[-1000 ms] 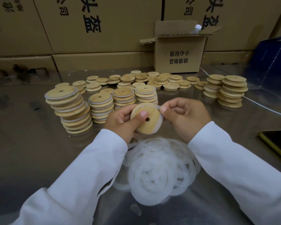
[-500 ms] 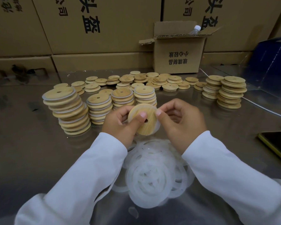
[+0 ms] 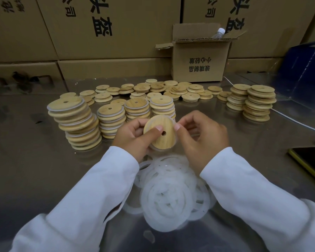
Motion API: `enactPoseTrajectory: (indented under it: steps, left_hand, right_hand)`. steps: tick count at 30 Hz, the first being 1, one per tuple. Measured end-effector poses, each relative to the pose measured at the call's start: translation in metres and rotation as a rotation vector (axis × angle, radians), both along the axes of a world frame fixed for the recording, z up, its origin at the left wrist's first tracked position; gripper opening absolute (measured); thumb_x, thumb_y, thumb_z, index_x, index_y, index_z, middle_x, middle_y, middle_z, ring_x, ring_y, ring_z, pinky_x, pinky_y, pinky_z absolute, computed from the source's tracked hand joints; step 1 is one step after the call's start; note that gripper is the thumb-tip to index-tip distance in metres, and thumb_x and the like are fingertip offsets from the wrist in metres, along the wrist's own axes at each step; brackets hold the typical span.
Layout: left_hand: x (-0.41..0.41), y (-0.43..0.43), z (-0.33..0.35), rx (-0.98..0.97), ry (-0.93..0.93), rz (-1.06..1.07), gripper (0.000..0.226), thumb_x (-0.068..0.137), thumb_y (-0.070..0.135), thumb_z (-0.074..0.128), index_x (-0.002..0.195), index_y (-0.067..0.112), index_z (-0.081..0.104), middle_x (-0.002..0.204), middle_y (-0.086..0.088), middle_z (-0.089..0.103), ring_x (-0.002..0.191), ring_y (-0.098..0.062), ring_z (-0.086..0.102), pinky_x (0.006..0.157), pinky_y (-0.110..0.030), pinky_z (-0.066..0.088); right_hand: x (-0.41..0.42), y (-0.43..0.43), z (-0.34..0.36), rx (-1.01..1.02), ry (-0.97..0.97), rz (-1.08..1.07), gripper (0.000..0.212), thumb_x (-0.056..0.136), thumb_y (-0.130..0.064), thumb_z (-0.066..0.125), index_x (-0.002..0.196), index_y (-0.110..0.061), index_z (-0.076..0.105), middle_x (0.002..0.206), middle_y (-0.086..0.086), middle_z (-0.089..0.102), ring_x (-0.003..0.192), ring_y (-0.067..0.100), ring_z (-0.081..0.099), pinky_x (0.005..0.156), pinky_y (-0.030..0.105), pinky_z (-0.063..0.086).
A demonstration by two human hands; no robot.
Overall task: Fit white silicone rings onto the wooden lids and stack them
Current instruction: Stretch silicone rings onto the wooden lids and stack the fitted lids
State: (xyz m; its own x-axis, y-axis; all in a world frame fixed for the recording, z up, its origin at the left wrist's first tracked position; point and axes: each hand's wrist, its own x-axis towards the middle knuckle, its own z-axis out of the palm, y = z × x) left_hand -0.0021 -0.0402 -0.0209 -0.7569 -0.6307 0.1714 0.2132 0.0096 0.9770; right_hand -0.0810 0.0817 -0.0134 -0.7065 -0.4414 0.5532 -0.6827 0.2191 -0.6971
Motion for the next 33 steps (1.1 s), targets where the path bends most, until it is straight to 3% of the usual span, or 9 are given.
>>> enactPoseTrajectory:
  steps: [3,8,12,16,18,22,24,28,33]
  left_hand:
    - [0.000,0.001,-0.002,-0.023,-0.020,-0.021,0.012,0.079,0.011,0.065,0.074,0.020,0.071,0.071,-0.003,0.072,0.072,-0.021,0.067,0.073,-0.040,0.055]
    - [0.002,0.001,0.000,-0.147,-0.023,-0.011,0.015,0.081,0.010,0.064,0.074,0.022,0.067,0.069,0.001,0.070,0.069,-0.015,0.064,0.074,-0.036,0.053]
    - [0.003,0.000,0.001,-0.186,-0.025,-0.023,0.010,0.082,0.007,0.063,0.078,0.016,0.063,0.071,-0.002,0.066,0.069,-0.016,0.061,0.072,-0.036,0.051]
    - [0.002,0.000,0.001,0.049,-0.008,-0.088,0.006,0.081,0.008,0.060,0.081,0.012,0.065,0.066,-0.001,0.069,0.065,-0.015,0.065,0.062,-0.032,0.056]
    - [0.002,-0.001,0.001,0.078,-0.001,-0.096,0.006,0.080,0.009,0.060,0.081,0.011,0.065,0.066,-0.002,0.070,0.063,-0.014,0.066,0.058,-0.029,0.058]
    - [0.002,-0.001,0.001,0.096,0.004,-0.088,0.006,0.081,0.008,0.061,0.083,0.010,0.066,0.068,-0.003,0.070,0.065,-0.015,0.067,0.062,-0.032,0.059]
    - [0.001,-0.001,0.001,0.113,0.014,-0.077,0.007,0.081,0.008,0.061,0.085,0.008,0.066,0.070,-0.005,0.070,0.067,-0.017,0.067,0.063,-0.033,0.059]
    - [0.000,-0.001,0.002,0.151,0.041,-0.019,0.008,0.082,0.009,0.061,0.088,0.005,0.066,0.072,-0.008,0.070,0.072,-0.022,0.067,0.070,-0.039,0.057]
    - [0.001,-0.002,0.000,0.045,-0.004,-0.057,0.007,0.082,0.010,0.061,0.085,0.012,0.067,0.070,-0.003,0.072,0.069,-0.017,0.068,0.066,-0.034,0.058]
  right_hand:
    - [0.000,0.000,-0.001,0.036,0.008,0.001,0.009,0.082,-0.031,0.061,0.073,-0.029,0.057,0.069,-0.016,0.062,0.068,0.001,0.059,0.065,0.028,0.051]
    - [-0.005,-0.002,0.001,-0.006,-0.140,0.028,0.017,0.080,-0.020,0.064,0.066,-0.026,0.058,0.067,-0.012,0.062,0.067,0.004,0.058,0.058,0.007,0.043]
    - [-0.009,-0.002,0.002,-0.021,-0.277,0.054,0.017,0.081,-0.015,0.065,0.065,-0.020,0.061,0.070,0.001,0.065,0.066,0.015,0.059,0.064,0.023,0.045]
    - [-0.007,-0.001,0.006,-0.029,-0.217,0.097,0.017,0.081,-0.015,0.065,0.066,-0.022,0.061,0.067,-0.007,0.063,0.063,0.007,0.057,0.061,0.013,0.044]
    - [-0.006,-0.001,0.007,-0.026,-0.199,0.117,0.016,0.081,-0.016,0.065,0.066,-0.022,0.061,0.067,-0.009,0.063,0.064,0.007,0.059,0.062,0.011,0.046]
    - [-0.005,-0.001,0.005,-0.069,-0.228,0.154,0.014,0.079,-0.016,0.067,0.067,-0.022,0.061,0.069,-0.005,0.064,0.070,0.018,0.063,0.071,0.028,0.052]
    - [-0.003,-0.001,0.004,-0.065,-0.210,0.149,0.013,0.078,-0.019,0.067,0.068,-0.025,0.061,0.068,-0.009,0.064,0.070,0.012,0.062,0.070,0.025,0.051]
    - [0.001,0.000,0.001,-0.045,-0.106,0.101,0.012,0.080,-0.022,0.066,0.070,-0.026,0.059,0.065,-0.016,0.062,0.068,-0.004,0.057,0.061,0.007,0.043]
    - [0.001,0.001,0.002,-0.040,-0.079,0.068,0.013,0.080,-0.021,0.065,0.069,-0.025,0.060,0.064,-0.017,0.061,0.070,-0.005,0.056,0.063,0.007,0.043]
